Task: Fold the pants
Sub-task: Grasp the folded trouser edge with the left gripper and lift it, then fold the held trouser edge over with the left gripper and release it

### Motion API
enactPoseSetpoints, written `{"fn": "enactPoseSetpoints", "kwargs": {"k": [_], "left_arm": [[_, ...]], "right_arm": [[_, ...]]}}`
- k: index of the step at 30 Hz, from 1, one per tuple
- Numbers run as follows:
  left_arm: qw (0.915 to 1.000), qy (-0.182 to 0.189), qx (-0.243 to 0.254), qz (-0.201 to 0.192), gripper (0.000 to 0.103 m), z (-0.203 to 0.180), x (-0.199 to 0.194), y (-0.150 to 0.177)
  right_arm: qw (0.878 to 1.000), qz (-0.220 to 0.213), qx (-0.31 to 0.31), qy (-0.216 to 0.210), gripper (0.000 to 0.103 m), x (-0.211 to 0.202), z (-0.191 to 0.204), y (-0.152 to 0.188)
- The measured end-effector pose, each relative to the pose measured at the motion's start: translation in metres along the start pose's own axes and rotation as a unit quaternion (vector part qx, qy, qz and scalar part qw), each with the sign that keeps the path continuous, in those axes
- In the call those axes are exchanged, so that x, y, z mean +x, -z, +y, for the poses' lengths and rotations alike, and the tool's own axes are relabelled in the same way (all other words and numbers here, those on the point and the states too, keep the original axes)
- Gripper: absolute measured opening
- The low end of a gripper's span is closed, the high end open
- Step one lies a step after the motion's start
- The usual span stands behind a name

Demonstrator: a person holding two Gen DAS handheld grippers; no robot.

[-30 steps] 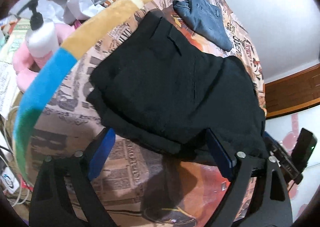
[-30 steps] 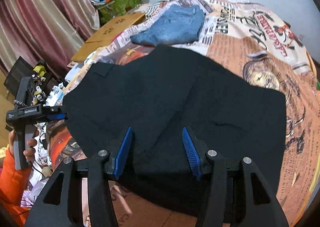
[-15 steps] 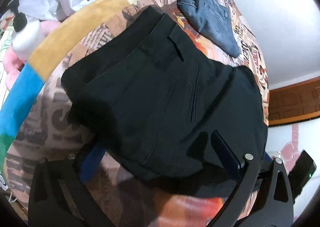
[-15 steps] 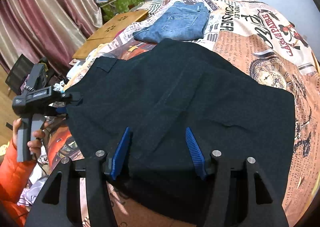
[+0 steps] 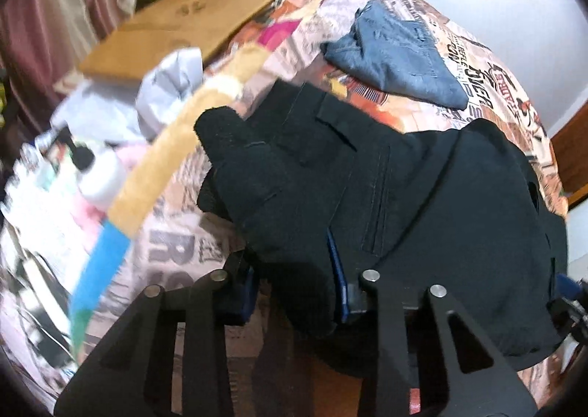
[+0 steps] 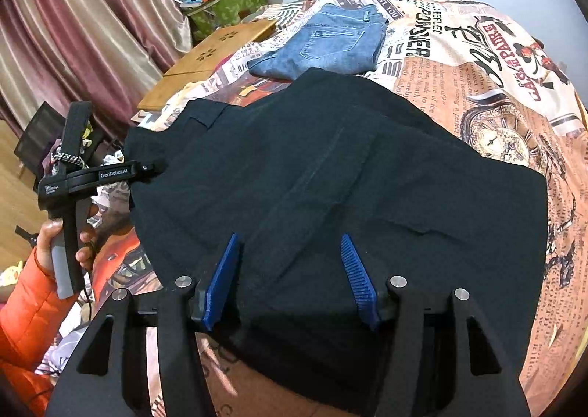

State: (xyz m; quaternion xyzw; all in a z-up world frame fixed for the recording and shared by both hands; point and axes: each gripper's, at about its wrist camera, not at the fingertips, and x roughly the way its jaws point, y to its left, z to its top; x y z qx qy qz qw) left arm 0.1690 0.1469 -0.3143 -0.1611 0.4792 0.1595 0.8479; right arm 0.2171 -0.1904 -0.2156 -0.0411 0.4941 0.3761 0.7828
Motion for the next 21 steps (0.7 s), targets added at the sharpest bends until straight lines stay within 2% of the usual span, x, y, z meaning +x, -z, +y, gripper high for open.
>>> {"fn": "enactPoseSetpoints", "kwargs": {"k": [5,11,16,21], "left_arm": [[0.9985,-0.015,0.030,-0.044,0.028,-0.014,-0.027,-0.013],[0.9932,-0.003,0.065,-0.096,0.027,-0.040,-0.070,-0.035],[0.9805,0.021,0.118,-0.156,0.027,-0.077,-0.115,-0.048],[0.9649,0.057,0.169,-0.193,0.025,-0.122,-0.144,-0.056]], "right_arm": [[1.000,-0.004,0.014,-0.010,0.055,-0.007,-0.005,0.000],[0.999,-0.035,0.039,-0.004,0.055,-0.038,-0.020,0.004],[0.995,-0.066,0.075,0.021,0.055,-0.071,-0.047,0.018],[0.989,-0.073,0.115,0.049,0.055,-0.090,-0.079,0.041]]}}
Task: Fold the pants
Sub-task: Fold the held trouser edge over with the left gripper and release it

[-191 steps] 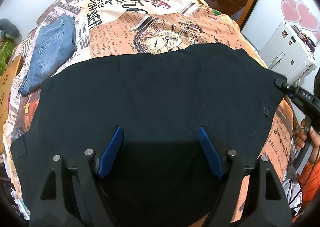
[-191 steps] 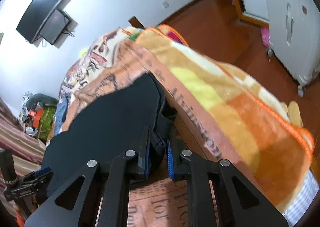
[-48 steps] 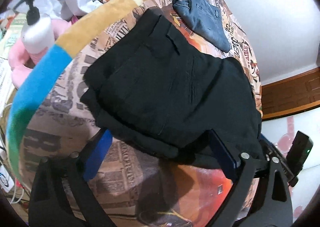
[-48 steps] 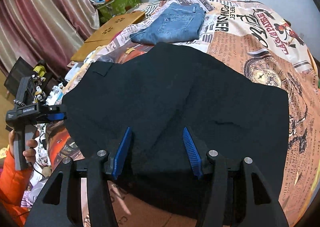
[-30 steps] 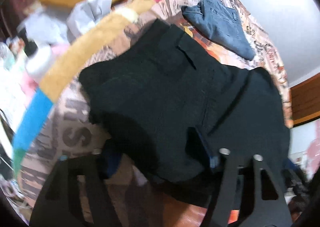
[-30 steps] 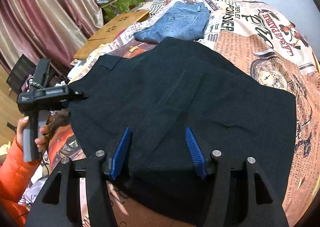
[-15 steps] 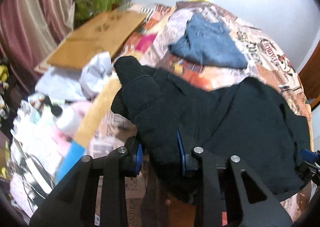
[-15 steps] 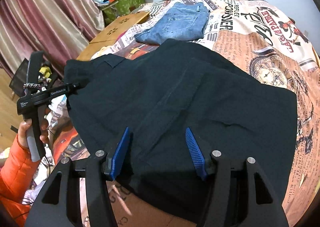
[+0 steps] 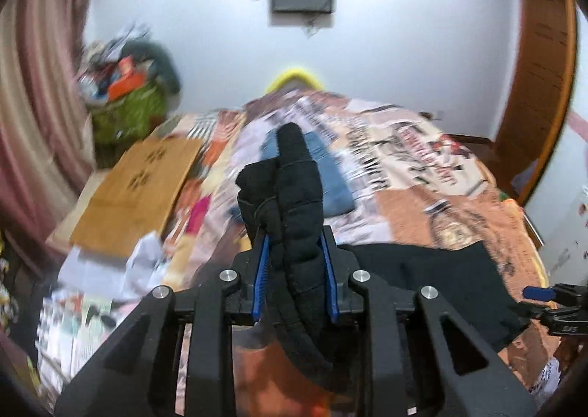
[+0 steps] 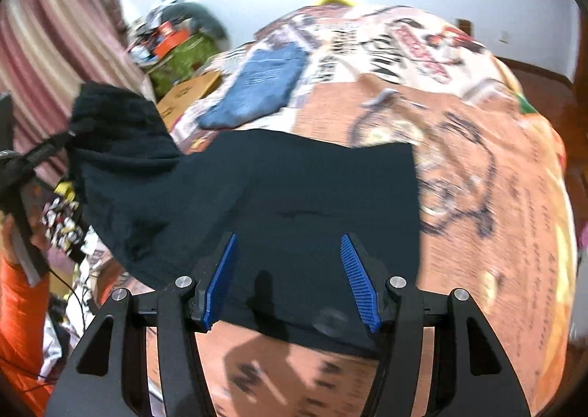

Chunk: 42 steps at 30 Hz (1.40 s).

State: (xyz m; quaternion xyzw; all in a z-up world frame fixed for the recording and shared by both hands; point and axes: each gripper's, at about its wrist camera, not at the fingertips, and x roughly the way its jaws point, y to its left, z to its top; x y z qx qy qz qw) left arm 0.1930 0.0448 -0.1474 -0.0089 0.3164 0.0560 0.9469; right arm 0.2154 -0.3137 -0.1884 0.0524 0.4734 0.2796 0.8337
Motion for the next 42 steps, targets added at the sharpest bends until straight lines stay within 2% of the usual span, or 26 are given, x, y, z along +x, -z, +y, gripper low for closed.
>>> {"fn": "enactPoseSetpoints", "kwargs": {"k": [4,10,15,22,28,30,37,38,40,41,42], "left_arm": [[0.9992,0.020,0.034,-0.004,0.023,-0.034,-0.001,-0.011],[0.9952,0.067,0.070,-0.016,0.023,-0.085,-0.004,-0.026],[0.9878,0.125,0.092,-0.010,0.022,-0.134,-0.001,-0.035],[0.9742,0.180,0.136,-0.002,0.022,-0.199,0.011,-0.034],[0.9556,0.232,0.170,0.065,0.022,-0.235,0.035,-0.002],[0.9467,0.252,0.176,0.095,0.022,-0.242,0.043,0.012],[0.9269,0.278,0.196,0.159,0.024,-0.249,0.049,0.050],[0.9249,0.278,0.199,0.167,0.025,-0.249,0.051,0.054],[0.9207,0.278,0.203,0.184,0.035,-0.249,0.053,0.059],[0.9182,0.280,0.203,0.192,0.043,-0.249,0.052,0.060],[0.9160,0.289,0.199,0.195,0.048,-0.248,0.050,0.059]], "right_arm": [[0.999,0.012,0.027,0.025,0.055,0.001,-0.025,0.017],[0.998,0.025,0.061,0.005,0.055,0.013,-0.044,0.033],[0.997,0.020,0.069,-0.007,0.055,0.012,-0.048,0.035],[0.997,0.017,0.073,-0.016,0.055,0.011,-0.050,0.039],[0.997,0.015,0.079,-0.022,0.055,0.010,-0.051,0.041],[0.996,0.015,0.079,-0.023,0.055,0.009,-0.051,0.041],[0.996,0.015,0.082,-0.022,0.055,0.008,-0.051,0.042],[0.996,0.015,0.082,-0.021,0.055,0.007,-0.051,0.042],[0.996,0.015,0.083,-0.019,0.055,0.006,-0.051,0.043],[0.996,0.016,0.083,-0.017,0.055,0.005,-0.051,0.044],[0.996,0.016,0.082,-0.015,0.055,0.003,-0.051,0.045]]}}
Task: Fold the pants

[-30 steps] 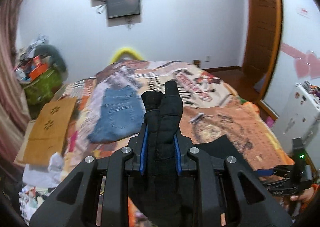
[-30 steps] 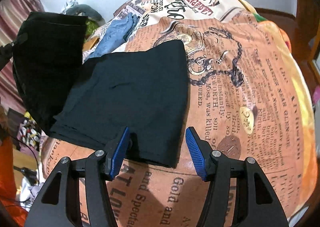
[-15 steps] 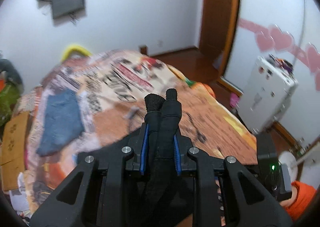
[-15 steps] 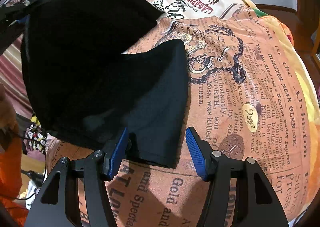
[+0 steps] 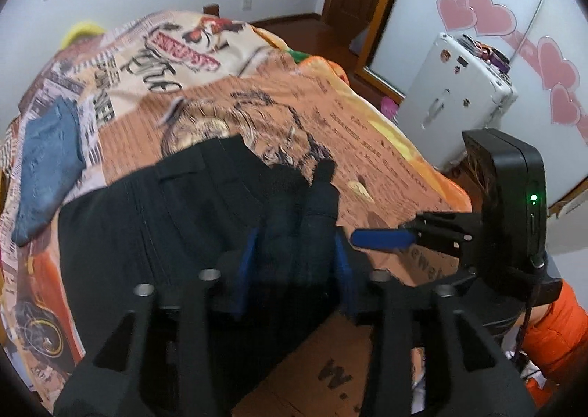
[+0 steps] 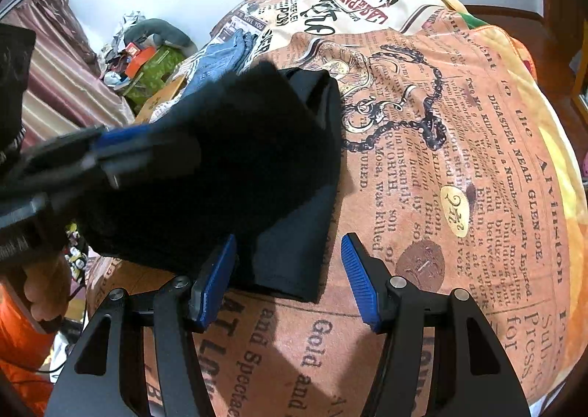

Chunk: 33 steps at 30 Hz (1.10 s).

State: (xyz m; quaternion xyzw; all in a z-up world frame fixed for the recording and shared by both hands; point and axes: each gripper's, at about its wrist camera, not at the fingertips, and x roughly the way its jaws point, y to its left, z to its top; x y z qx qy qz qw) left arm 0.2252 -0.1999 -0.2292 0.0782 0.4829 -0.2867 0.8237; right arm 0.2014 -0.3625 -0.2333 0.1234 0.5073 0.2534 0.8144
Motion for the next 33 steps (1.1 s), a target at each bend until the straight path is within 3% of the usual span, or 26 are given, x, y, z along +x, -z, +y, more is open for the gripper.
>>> {"fn": "enactPoseSetpoints", "kwargs": {"k": [5,9,12,16,23,29,33], "left_arm": [[0.9990,-0.012,-0.001,-0.042,0.060,0.006,-0.026,-0.007],[0.9945,-0.071,-0.020,-0.074,0.070,0.039,-0.043,-0.025],[0.9885,-0.124,-0.038,-0.077,0.076,0.079,-0.040,-0.040],[0.9811,-0.173,-0.074,-0.045,0.076,0.140,-0.018,-0.054],[0.9729,-0.194,-0.121,0.035,0.076,0.217,0.038,-0.058],[0.9654,-0.220,-0.075,0.119,0.076,0.238,0.085,-0.035],[0.9690,-0.206,-0.086,0.106,0.077,0.246,0.075,-0.016]], "right_arm": [[1.000,0.005,-0.009,0.013,0.055,-0.008,0.004,0.006],[1.000,0.007,-0.013,0.016,0.055,-0.011,0.007,0.008],[1.000,0.006,-0.018,0.015,0.055,-0.013,0.011,0.009],[1.000,0.008,-0.020,0.009,0.055,-0.014,0.016,0.010],[1.000,0.015,-0.018,0.007,0.061,-0.007,0.022,0.010],[1.000,0.021,-0.015,0.012,0.061,-0.003,0.018,0.007],[0.999,0.025,-0.017,0.013,0.061,0.004,0.014,-0.001]]}}
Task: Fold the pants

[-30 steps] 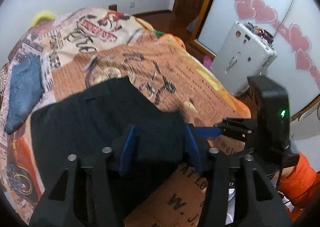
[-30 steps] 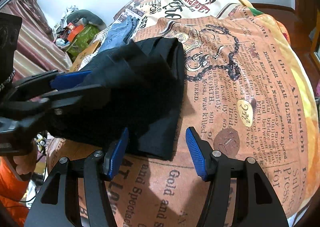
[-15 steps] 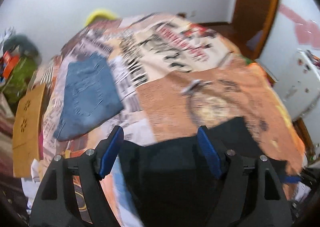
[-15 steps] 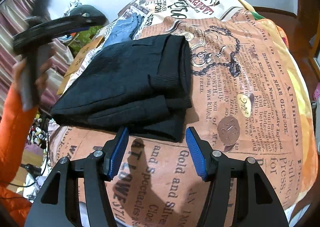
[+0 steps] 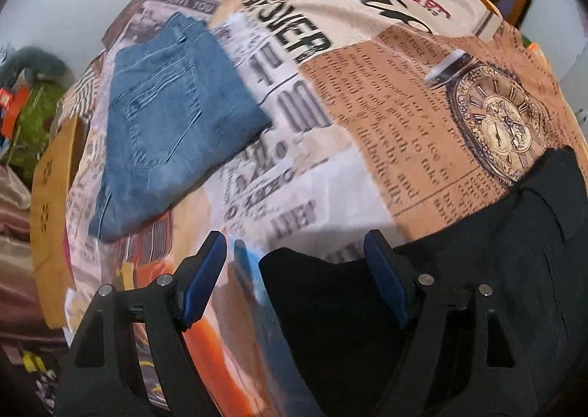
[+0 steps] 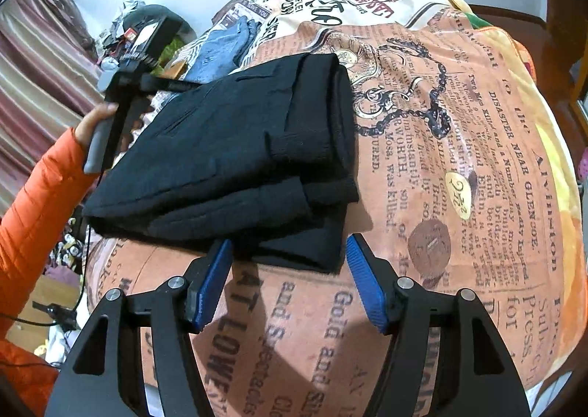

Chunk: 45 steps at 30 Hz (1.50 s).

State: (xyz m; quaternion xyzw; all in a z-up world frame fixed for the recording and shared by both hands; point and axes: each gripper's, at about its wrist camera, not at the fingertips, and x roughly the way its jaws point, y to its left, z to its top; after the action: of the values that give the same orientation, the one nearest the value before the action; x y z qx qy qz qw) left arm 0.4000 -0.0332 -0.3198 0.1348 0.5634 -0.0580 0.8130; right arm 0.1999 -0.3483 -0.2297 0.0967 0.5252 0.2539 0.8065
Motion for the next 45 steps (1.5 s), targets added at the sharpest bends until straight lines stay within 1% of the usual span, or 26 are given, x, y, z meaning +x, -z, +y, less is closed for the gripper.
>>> {"fn": "enactPoseSetpoints", "kwargs": {"k": [5,8,12,17,19,22,24,27,32,34,36,39,41,43,45], "left_arm": [[0.9995,0.015,-0.026,0.003,0.077,0.024,-0.010,0.033],[0.9982,0.029,-0.052,0.006,0.077,0.038,-0.021,0.065],[0.9956,0.044,-0.083,0.009,0.077,0.047,-0.040,0.108],[0.9926,0.054,-0.108,0.007,0.077,0.039,-0.064,0.146],[0.9911,0.064,-0.117,0.002,0.077,0.032,-0.073,0.153],[0.9882,0.092,-0.123,-0.006,0.077,0.016,-0.086,0.163],[0.9879,0.097,-0.120,-0.016,0.077,0.004,-0.094,0.168],[0.9871,0.096,-0.125,-0.028,0.077,-0.003,-0.102,0.170],[0.9870,0.086,-0.129,-0.044,0.077,0.008,-0.118,0.161],[0.9874,0.083,-0.120,-0.061,0.077,0.010,-0.130,0.153],[0.9872,0.082,-0.106,-0.087,0.077,0.007,-0.145,0.139],[0.9853,0.094,-0.086,-0.114,0.077,-0.003,-0.156,0.118],[0.9834,0.110,-0.076,-0.122,0.077,-0.013,-0.157,0.106],[0.9828,0.123,-0.063,-0.122,0.077,-0.024,-0.153,0.094],[0.9842,0.126,-0.048,-0.115,0.076,-0.037,-0.142,0.083]], "right_arm": [[1.000,-0.003,-0.004,0.023,0.061,0.001,-0.006,-0.012],[0.999,-0.016,0.002,0.032,0.061,-0.007,-0.012,-0.014],[0.998,-0.035,0.017,0.041,0.061,-0.021,-0.018,-0.017],[0.998,-0.049,0.008,0.045,0.061,-0.032,-0.010,-0.020],[0.998,-0.052,-0.002,0.043,0.061,-0.034,-0.002,-0.020],[0.997,-0.057,-0.018,0.039,0.061,-0.034,0.010,-0.020],[0.997,-0.062,-0.027,0.043,0.061,-0.033,0.017,-0.021],[0.997,-0.061,-0.036,0.034,0.061,-0.032,0.024,-0.019],[0.996,-0.064,-0.057,0.033,0.061,-0.033,0.035,-0.020],[0.995,-0.073,-0.068,0.028,0.061,-0.034,0.041,-0.026],[0.993,-0.083,-0.081,0.020,0.061,-0.034,0.047,-0.034],[0.990,-0.094,-0.107,0.007,0.061,-0.029,0.058,-0.044],[0.988,-0.090,-0.126,-0.002,0.061,-0.020,0.067,-0.054],[0.987,-0.083,-0.140,-0.011,0.058,-0.009,0.073,-0.062],[0.986,-0.072,-0.149,-0.015,0.055,0.002,0.075,-0.068]]}}
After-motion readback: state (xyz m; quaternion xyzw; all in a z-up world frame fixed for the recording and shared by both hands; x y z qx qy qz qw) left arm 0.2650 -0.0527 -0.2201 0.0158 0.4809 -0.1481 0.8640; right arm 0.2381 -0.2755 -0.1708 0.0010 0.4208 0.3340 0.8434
